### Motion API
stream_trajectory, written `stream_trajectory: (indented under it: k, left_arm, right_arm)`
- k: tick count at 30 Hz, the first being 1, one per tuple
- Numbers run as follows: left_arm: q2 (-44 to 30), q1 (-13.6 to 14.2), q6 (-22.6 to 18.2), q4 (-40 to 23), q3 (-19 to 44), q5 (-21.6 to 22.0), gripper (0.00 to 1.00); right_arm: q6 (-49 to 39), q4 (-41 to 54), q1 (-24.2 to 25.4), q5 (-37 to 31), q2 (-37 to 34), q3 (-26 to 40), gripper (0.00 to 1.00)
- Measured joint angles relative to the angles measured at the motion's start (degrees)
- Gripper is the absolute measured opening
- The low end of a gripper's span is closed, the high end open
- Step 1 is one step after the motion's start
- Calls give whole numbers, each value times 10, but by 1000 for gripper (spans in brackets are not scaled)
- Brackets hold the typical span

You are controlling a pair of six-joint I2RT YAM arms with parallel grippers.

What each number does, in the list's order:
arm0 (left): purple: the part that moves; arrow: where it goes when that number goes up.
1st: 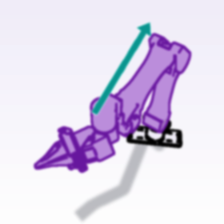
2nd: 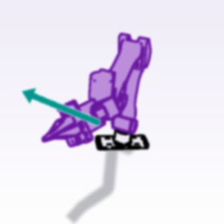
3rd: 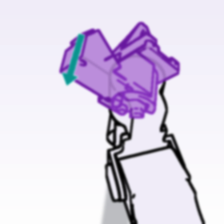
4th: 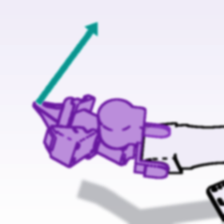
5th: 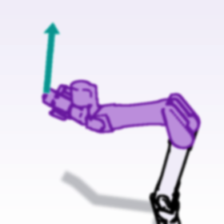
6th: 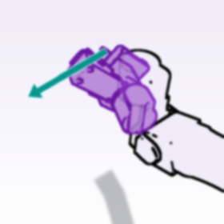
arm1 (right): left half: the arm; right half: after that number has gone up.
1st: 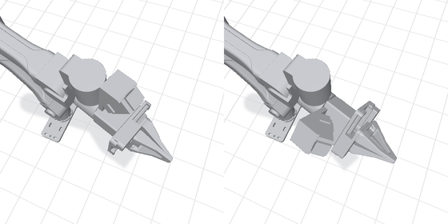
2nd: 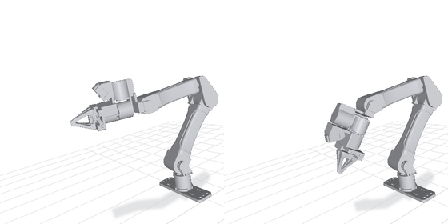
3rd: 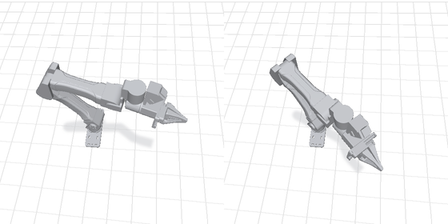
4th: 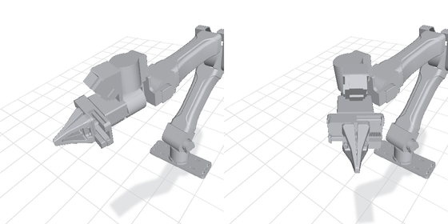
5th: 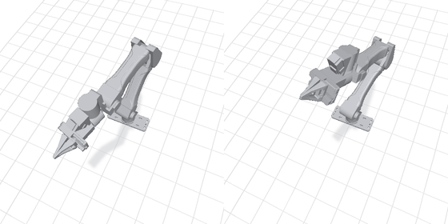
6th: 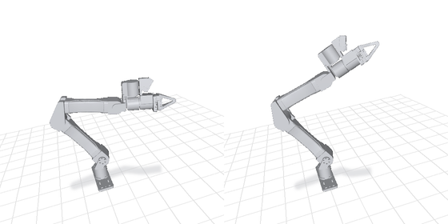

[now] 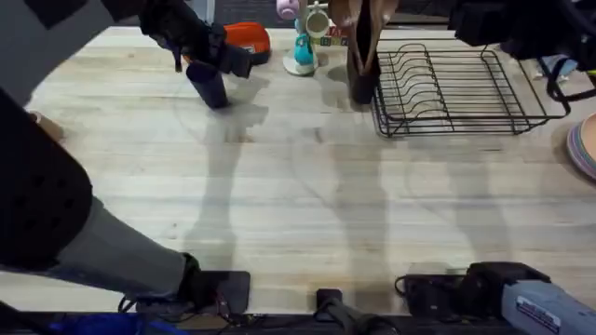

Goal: Pick up the cup on the table and put them onto the rack.

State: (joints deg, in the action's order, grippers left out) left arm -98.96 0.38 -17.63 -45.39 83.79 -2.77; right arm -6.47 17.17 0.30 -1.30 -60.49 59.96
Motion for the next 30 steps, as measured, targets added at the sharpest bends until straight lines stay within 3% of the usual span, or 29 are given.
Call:
stream_trajectory:
  k: [20,27,28,30]
  left_arm:
    - [-52,1,0,-12,0,-22,993]
    - [-67,9,0,-16,0,-22,716]
    - [-68,10,0,-16,0,-22,659]
    - [-69,11,0,-16,0,-22,445]
  right_arm:
    - [0,0,0,0,0,0,995]
    - [0,0,0,0,0,0,996]
    - [0,0,0,0,0,0,996]
    - [0,0,0,0,0,0,996]
